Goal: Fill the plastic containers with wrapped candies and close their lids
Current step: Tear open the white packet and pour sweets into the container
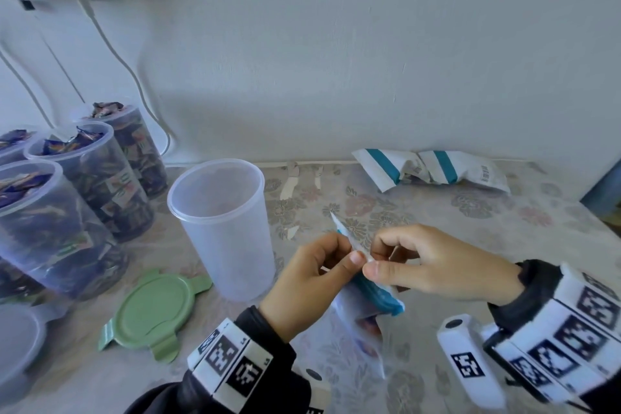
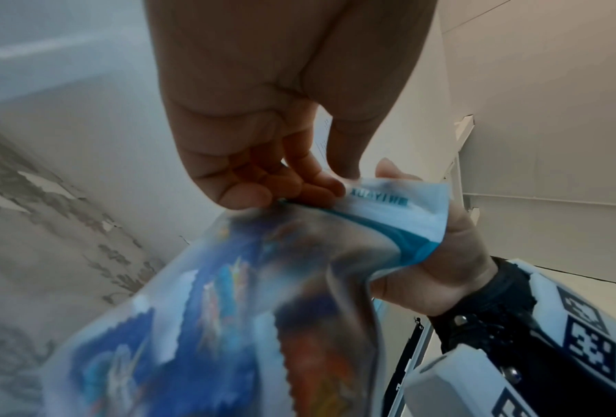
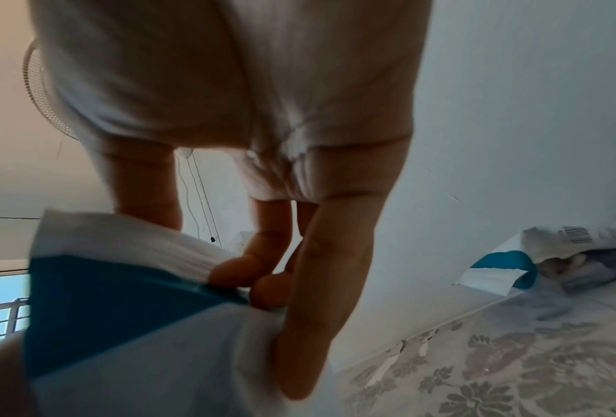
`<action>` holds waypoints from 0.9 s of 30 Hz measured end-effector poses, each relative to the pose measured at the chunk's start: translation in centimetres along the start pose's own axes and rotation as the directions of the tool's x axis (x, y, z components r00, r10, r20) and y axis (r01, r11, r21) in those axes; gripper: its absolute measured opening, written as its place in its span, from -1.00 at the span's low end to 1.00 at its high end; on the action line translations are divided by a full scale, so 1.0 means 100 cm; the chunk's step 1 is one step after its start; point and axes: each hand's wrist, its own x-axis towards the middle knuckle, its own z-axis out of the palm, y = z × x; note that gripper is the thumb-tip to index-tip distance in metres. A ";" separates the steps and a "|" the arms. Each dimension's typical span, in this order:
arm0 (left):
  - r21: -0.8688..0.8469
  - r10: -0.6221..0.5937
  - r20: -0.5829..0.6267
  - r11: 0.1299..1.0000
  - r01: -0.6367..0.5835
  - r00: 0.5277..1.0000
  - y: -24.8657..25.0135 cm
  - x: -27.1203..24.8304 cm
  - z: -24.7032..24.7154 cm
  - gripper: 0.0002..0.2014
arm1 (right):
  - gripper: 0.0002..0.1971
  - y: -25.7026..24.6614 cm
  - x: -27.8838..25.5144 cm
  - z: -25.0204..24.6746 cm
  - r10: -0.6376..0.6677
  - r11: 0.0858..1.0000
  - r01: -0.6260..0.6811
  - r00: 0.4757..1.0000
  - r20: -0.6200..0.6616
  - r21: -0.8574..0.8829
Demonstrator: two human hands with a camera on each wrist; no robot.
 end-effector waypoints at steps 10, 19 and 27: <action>-0.127 -0.075 0.031 0.989 0.078 0.997 0.006 0.002 0.004 -0.85 | -0.65 -0.002 0.008 0.006 0.049 0.989 -0.060 0.995 -0.085 -0.132; -0.145 -0.113 0.001 0.983 0.112 0.994 0.001 -0.005 0.002 -0.90 | -0.63 0.007 0.011 0.007 0.047 0.996 -0.058 0.989 -0.137 -0.073; -0.028 -0.030 0.010 0.999 0.030 1.000 0.004 -0.009 -0.004 -0.78 | -0.65 0.002 0.012 -0.003 -0.011 0.981 -0.019 0.988 -0.155 -0.192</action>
